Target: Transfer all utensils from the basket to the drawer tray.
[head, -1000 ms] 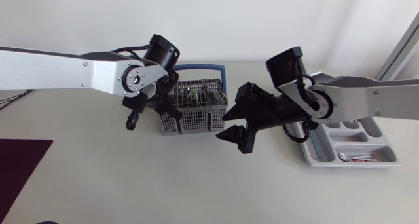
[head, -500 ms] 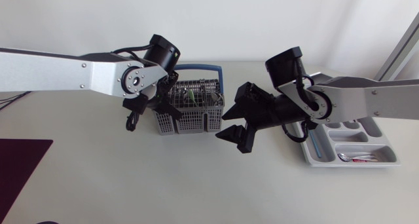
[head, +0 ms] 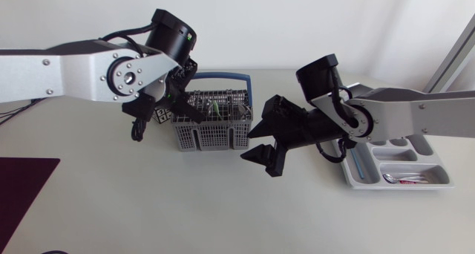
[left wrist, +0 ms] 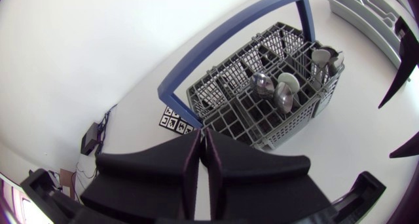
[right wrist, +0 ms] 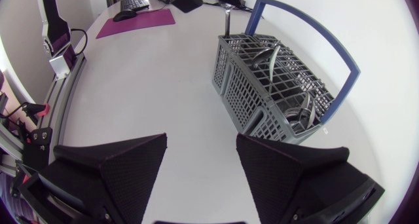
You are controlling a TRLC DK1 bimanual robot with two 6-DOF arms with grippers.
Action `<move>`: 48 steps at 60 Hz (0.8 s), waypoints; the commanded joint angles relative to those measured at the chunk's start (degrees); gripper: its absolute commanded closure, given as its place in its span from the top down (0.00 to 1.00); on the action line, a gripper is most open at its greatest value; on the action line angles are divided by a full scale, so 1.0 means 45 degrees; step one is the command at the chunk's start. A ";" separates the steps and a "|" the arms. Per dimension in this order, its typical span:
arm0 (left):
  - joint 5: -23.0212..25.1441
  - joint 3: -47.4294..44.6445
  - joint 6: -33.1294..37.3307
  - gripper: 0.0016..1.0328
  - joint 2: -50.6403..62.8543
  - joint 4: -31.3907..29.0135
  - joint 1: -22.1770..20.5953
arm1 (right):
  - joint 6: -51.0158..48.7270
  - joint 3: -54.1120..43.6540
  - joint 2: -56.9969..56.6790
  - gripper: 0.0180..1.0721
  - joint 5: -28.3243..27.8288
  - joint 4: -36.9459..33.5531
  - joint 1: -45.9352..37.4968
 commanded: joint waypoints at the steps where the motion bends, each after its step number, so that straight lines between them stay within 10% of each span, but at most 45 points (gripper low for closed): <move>1: -0.0362 -0.0276 0.0320 0.03 -0.0702 -0.0108 -0.0261 | 0.0206 -0.0258 -0.0104 0.73 0.0030 0.0060 0.0143; 30: -0.0050 -0.0490 -0.0227 0.04 -0.3436 -0.0069 -0.1140 | 0.0948 -0.0688 -0.1764 0.86 0.0030 0.0548 -0.0131; 48: 0.3798 -0.0588 -0.1555 0.03 -0.3729 -0.0186 -0.0944 | 0.1358 -0.0844 -0.2565 0.86 0.0538 0.0705 -0.0209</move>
